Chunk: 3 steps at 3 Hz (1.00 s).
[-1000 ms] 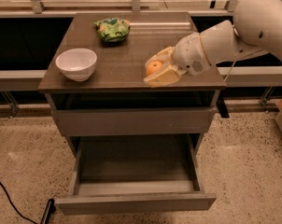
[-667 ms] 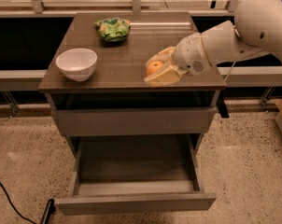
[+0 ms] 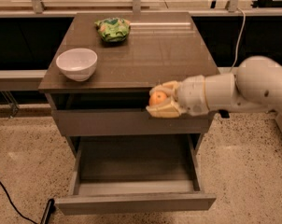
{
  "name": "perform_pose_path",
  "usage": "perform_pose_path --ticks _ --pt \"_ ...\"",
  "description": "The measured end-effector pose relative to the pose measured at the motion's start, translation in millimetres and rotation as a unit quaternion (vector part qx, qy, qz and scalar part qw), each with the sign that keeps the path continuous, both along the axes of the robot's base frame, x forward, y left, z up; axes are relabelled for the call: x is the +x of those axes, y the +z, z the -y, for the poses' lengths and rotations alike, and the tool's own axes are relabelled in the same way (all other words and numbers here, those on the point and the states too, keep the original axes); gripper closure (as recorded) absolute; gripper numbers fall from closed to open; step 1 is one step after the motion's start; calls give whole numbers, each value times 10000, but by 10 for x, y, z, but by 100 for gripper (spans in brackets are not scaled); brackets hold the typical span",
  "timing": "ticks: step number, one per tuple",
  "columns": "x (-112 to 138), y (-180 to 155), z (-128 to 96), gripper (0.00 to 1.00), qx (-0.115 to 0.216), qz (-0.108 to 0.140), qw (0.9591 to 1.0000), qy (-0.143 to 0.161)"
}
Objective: Place orange into middle drawer
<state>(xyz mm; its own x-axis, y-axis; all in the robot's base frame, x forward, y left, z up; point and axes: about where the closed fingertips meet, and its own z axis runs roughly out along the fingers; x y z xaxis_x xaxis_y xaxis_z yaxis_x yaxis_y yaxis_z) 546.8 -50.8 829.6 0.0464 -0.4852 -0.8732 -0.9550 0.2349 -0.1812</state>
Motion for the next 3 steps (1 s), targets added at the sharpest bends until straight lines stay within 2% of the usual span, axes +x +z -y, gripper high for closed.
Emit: perform_pose_path --ticks 1,2,3 --pt "-156 -888 163 100 215 44 9992 -328" --pt "-156 -888 163 100 215 44 9992 -328" --pt "-122 -1097 189 100 377 92 9991 -147"
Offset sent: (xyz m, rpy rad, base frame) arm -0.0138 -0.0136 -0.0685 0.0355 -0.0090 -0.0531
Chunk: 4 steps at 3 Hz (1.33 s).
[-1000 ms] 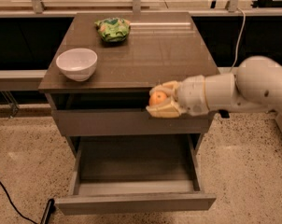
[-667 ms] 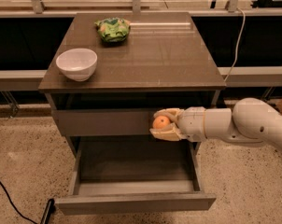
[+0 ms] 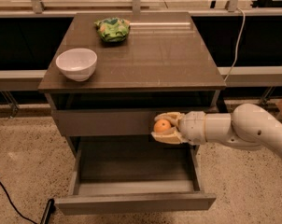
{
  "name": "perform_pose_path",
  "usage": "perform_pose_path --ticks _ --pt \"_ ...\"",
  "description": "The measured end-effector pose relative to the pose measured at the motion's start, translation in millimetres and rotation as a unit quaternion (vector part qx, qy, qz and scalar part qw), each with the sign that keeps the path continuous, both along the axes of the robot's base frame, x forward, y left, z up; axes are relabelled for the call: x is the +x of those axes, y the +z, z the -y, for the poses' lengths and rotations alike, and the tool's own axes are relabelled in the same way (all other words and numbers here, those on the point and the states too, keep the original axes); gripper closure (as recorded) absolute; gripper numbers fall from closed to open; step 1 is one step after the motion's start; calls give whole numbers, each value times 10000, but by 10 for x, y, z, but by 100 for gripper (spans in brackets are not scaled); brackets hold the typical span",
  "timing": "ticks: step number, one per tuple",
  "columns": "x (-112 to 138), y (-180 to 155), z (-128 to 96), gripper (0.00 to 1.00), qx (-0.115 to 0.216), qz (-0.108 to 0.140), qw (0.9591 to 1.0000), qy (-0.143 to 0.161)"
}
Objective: Place orange into middle drawer
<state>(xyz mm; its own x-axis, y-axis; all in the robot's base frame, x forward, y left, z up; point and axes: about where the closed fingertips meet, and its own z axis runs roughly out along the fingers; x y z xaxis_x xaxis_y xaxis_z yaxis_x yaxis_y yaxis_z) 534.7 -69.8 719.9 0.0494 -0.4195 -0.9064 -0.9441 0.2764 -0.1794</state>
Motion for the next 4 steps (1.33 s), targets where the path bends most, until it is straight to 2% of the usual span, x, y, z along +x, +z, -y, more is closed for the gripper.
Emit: perform_pose_path --ticks 1,2,3,4 --pt "32 -315 61 100 333 301 9977 506" --pt "13 -399 49 100 408 357 9965 639" --pt "16 -462 36 100 399 274 9966 669" --pt "14 -930 100 100 456 157 9966 672"
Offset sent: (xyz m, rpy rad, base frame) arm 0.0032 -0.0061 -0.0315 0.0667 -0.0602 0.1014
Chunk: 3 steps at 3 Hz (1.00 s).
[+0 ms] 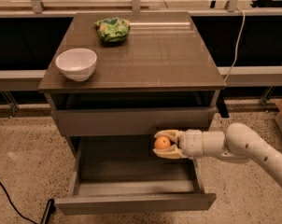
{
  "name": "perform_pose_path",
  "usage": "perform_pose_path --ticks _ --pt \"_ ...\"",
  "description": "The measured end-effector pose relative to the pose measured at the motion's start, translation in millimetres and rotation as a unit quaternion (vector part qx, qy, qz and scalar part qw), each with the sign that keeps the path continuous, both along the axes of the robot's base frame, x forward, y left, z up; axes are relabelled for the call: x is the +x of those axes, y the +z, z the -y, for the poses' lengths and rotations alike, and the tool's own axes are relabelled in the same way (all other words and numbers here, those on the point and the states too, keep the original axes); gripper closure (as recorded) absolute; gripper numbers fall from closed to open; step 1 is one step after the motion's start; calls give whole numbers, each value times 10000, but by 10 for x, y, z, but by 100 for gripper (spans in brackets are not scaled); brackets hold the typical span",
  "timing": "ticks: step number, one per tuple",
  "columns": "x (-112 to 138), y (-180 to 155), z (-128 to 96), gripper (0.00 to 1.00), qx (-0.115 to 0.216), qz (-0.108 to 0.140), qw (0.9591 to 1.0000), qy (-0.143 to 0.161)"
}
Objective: Place orange into middle drawer
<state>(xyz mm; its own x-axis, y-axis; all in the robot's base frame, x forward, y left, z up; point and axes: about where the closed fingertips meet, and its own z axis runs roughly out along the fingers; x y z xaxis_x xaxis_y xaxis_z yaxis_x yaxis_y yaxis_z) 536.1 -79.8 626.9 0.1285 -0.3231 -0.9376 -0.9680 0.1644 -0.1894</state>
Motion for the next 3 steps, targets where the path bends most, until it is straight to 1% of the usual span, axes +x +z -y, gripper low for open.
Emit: perform_pose_path --ticks 1,2,3 --pt "-14 -638 62 100 -117 -106 9999 -30" --pt "-3 -1103 124 100 -273 -204 9994 -72" --pt "-1 -1419 144 100 -495 -385 9980 -80"
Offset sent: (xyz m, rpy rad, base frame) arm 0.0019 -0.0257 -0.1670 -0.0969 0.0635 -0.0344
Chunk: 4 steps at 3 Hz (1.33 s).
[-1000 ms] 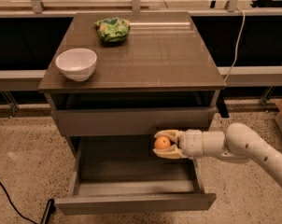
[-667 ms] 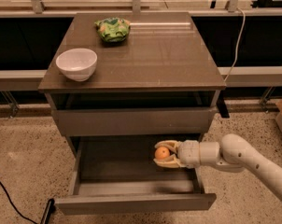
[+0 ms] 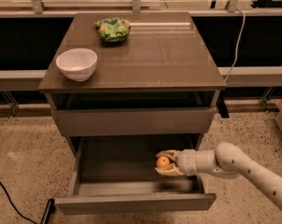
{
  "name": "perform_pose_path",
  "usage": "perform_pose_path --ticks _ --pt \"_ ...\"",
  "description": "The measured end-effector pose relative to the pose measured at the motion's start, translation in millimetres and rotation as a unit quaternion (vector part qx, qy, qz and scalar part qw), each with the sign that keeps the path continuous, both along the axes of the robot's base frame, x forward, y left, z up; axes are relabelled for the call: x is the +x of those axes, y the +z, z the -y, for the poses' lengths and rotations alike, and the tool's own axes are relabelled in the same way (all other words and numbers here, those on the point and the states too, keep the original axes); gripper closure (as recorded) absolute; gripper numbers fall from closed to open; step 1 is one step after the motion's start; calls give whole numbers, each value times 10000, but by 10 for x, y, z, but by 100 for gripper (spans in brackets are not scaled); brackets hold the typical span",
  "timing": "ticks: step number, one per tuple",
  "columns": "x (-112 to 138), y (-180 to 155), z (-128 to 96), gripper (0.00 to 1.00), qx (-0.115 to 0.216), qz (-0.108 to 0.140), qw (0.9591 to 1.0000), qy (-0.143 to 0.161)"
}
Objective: Place orange into middle drawer
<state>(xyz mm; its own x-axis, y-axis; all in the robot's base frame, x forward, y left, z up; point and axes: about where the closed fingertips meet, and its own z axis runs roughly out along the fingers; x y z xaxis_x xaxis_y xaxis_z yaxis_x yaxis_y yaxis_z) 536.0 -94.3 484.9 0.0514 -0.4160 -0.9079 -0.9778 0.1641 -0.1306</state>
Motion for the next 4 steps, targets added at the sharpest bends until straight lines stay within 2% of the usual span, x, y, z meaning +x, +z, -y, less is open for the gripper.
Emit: perform_pose_path --ticks 1,3,4 --pt "9 -11 -12 100 -23 0 10000 -1" --pt "292 -432 -315 100 -629 -20 9980 -54" --pt "405 -627 -393 100 -613 -10 9981 -22"
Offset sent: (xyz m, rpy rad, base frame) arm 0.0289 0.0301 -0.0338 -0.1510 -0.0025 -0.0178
